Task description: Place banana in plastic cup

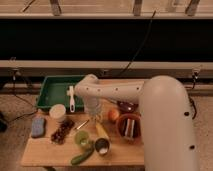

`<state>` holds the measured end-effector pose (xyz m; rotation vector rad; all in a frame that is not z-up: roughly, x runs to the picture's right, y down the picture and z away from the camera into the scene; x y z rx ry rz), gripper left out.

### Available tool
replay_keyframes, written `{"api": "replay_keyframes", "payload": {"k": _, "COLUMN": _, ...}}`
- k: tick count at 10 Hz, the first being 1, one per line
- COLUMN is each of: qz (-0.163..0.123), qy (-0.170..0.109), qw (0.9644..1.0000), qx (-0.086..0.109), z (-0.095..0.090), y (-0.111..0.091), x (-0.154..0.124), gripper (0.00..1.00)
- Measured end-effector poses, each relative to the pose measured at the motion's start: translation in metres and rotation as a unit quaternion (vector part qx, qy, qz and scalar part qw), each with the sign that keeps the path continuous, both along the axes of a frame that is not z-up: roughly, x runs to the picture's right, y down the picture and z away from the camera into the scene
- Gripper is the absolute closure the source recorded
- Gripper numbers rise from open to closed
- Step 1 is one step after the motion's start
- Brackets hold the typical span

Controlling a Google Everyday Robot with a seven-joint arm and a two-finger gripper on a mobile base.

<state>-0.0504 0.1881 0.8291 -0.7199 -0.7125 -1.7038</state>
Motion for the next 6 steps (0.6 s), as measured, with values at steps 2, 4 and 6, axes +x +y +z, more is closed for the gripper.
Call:
{"api": "replay_keyframes", "payload": {"k": 2, "qz": 0.007, "qy": -0.011, "qw": 0.9997, "qx": 0.019, "z": -0.011, "y": -0.025, "x": -0.003, "gripper": 1.0}}
{"api": "replay_keyframes", "payload": {"k": 4, "qz": 0.016, "qy": -0.028, "qw": 0.9987, "qx": 0.039, "z": -0.028, "y": -0.048, "x": -0.01, "gripper": 1.0}}
{"api": "replay_keyframes", "payload": {"k": 6, "qz": 0.028, "qy": -0.054, "qw": 0.9963, "qx": 0.061, "z": -0.044, "y": -0.067, "x": -0.025, "gripper": 1.0}}
